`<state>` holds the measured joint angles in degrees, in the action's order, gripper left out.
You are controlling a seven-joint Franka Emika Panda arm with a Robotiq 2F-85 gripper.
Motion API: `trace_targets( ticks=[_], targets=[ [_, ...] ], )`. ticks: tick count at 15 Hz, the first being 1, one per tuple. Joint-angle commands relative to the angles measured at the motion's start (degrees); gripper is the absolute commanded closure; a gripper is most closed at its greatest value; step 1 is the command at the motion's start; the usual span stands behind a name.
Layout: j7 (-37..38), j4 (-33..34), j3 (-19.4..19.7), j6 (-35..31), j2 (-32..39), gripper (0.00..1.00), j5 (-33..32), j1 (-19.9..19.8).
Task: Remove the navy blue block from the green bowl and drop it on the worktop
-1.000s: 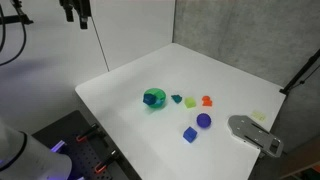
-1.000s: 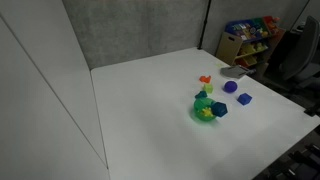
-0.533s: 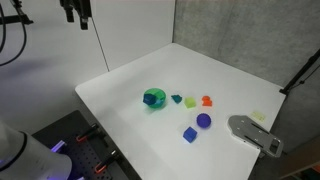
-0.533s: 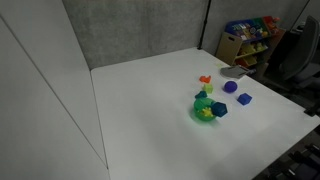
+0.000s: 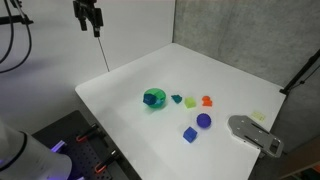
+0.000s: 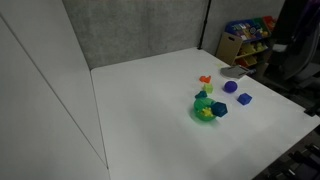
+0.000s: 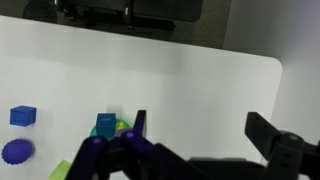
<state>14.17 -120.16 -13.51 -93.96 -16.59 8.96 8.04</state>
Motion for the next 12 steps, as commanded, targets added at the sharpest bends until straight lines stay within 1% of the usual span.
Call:
trace_targets(
  ticks=[1,7,12],
  targets=[
    [1.5,1.3,0.0,-5.0,4.6,0.00,-2.3,-0.1],
    [1.8,3.5,2.0,-12.2,14.9,0.00,-5.9,-0.8],
    [3.1,6.2,3.6,-16.3,23.5,0.00,-10.4,0.1]
  ],
)
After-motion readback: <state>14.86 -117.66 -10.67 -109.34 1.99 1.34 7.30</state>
